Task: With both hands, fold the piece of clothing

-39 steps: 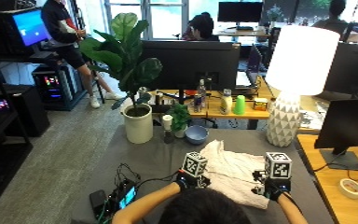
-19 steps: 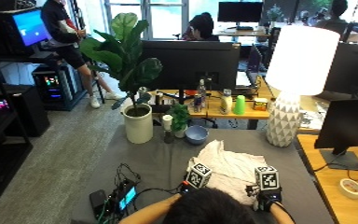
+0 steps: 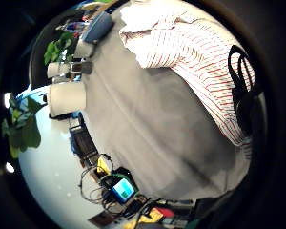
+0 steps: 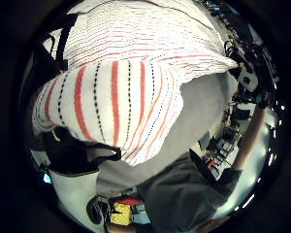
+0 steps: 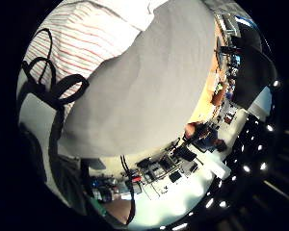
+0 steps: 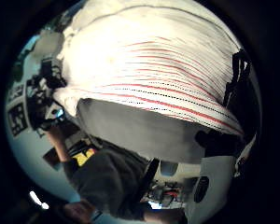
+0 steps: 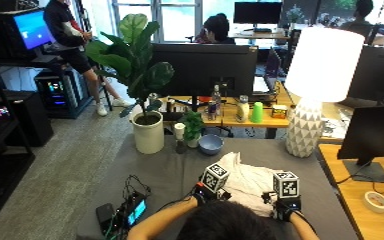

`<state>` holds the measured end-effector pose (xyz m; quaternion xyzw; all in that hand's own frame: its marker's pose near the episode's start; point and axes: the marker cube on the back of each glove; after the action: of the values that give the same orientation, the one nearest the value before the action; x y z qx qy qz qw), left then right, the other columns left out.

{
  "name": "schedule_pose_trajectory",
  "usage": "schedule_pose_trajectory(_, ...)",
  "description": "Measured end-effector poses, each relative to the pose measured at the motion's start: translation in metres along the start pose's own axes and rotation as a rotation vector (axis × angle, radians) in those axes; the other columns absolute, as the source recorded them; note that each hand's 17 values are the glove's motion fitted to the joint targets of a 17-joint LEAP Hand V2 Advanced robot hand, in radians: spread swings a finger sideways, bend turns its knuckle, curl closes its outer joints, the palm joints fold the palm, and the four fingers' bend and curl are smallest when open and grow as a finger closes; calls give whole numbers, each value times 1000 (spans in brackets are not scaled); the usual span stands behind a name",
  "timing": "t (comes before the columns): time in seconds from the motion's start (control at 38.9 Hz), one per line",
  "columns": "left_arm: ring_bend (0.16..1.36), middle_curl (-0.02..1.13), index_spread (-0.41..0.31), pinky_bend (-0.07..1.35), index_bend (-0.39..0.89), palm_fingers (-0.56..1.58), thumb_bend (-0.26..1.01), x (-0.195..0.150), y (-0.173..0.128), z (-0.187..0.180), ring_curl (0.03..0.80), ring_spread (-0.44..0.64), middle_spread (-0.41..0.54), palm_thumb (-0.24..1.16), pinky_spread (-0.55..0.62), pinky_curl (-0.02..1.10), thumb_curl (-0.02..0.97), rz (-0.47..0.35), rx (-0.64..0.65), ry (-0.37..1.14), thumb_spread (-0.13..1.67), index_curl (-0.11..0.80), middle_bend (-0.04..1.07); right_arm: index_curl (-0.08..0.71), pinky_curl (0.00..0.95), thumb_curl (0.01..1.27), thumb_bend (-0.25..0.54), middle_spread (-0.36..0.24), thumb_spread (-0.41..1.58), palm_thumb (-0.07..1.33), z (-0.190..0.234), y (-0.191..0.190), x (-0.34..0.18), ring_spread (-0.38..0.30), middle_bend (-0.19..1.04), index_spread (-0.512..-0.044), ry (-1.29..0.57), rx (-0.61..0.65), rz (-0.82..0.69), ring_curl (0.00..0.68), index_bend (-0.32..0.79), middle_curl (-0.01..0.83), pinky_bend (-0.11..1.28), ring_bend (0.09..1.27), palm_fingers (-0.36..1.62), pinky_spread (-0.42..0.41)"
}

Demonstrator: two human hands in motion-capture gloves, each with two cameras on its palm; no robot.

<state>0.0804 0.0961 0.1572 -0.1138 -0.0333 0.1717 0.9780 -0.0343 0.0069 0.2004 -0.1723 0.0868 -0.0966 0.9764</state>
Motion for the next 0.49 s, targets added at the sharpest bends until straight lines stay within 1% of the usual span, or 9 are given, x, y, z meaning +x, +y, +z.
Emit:
schedule_pose_trajectory(0.05,607,467,-244,445,250,1205,210,-3,4,-3,406,-312,-242,768,-309,420,543,28,-109,42,830,431,449,378,415,558,74,-135,446,1048,-10,8,-1,-227,361,-237,-12,-27,-16,446,257,507,499,554,1310,-257)
schedule_pose_trajectory(0.1,610,479,-250,435,254,1207,199,3,21,-20,414,-318,-252,778,-315,423,562,63,-209,93,798,443,457,396,418,571,62,-137,396,1057,-22,15,-1,-231,377,-238,-24,-62,-29,452,275,515,491,558,1316,-263)
schedule_pose_trajectory(0.13,611,484,-254,425,256,1203,193,3,24,-28,418,-321,-256,782,-317,422,571,77,-245,109,785,449,460,404,419,579,58,-141,376,1063,-29,18,-1,-232,384,-239,-28,-79,-32,455,281,518,490,561,1322,-265)
schedule_pose_trajectory(0.15,609,488,-260,421,263,1204,188,-2,21,-33,421,-324,-259,786,-319,423,580,88,-264,114,772,456,459,412,422,585,52,-142,358,1066,-37,20,0,-233,385,-240,-31,-94,-31,456,290,520,493,561,1322,-267)
schedule_pose_trajectory(0.21,617,498,-267,407,264,1201,176,-18,3,-43,428,-328,-265,793,-323,424,596,90,-248,90,750,466,459,426,424,596,39,-140,318,1070,-59,26,1,-236,399,-242,-30,-111,-22,463,299,526,491,565,1323,-270)
schedule_pose_trajectory(0.28,618,510,-274,400,263,1199,163,-42,-24,-69,437,-334,-273,806,-326,428,620,25,-159,47,719,479,459,448,429,611,23,-140,275,1079,-98,28,5,-239,409,-248,-17,-77,9,468,315,533,492,570,1321,-275)
schedule_pose_trajectory(0.39,617,524,-283,390,260,1195,141,-70,-58,-102,447,-339,-281,812,-330,431,649,-85,-72,34,691,496,455,468,435,630,4,-145,223,1092,-138,14,15,-242,426,-250,-32,-6,75,477,319,541,500,578,1318,-280)
schedule_pose_trajectory(0.44,616,531,-285,388,257,1194,130,-77,-65,-119,452,-337,-284,816,-331,434,662,-137,-53,37,684,502,453,478,438,639,-5,-146,204,1097,-152,3,22,-243,430,-252,-45,18,129,480,320,544,503,581,1313,-281)
schedule_pose_trajectory(0.49,614,537,-289,386,254,1194,121,-75,-60,-137,456,-338,-287,820,-332,436,675,-196,-52,39,676,509,450,488,441,647,-11,-147,188,1100,-161,-7,28,-244,433,-253,-55,3,215,484,325,546,505,583,1310,-278)
